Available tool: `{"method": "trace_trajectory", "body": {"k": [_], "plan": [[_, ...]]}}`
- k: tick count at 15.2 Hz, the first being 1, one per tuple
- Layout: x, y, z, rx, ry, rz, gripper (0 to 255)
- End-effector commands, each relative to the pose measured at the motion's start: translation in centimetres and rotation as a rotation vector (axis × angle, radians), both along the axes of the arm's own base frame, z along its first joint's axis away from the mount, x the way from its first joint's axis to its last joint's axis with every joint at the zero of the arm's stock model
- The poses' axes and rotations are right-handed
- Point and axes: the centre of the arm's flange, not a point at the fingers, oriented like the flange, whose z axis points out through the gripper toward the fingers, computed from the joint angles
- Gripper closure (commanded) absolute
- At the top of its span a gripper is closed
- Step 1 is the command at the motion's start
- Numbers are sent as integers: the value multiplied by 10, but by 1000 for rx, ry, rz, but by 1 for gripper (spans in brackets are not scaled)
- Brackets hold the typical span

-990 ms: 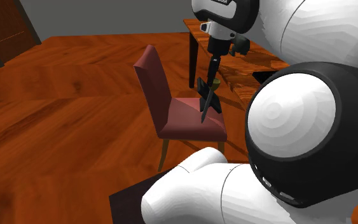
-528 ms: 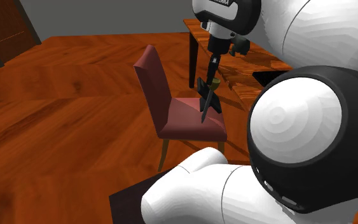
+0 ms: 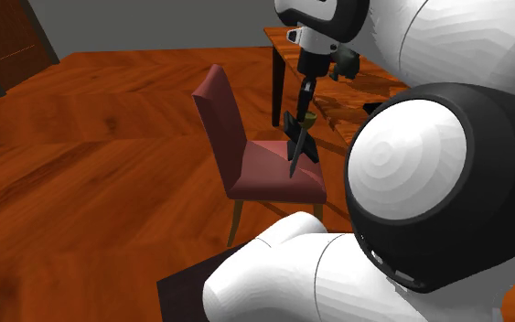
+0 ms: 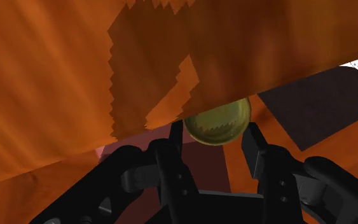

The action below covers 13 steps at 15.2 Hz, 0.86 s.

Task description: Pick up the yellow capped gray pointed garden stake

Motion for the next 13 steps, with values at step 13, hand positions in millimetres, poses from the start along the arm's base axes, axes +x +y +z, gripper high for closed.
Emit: {"method": "trace_trajectory", "body": {"k": [13], "plan": [[-3, -2, 61, 1, 26, -3, 255]]}}
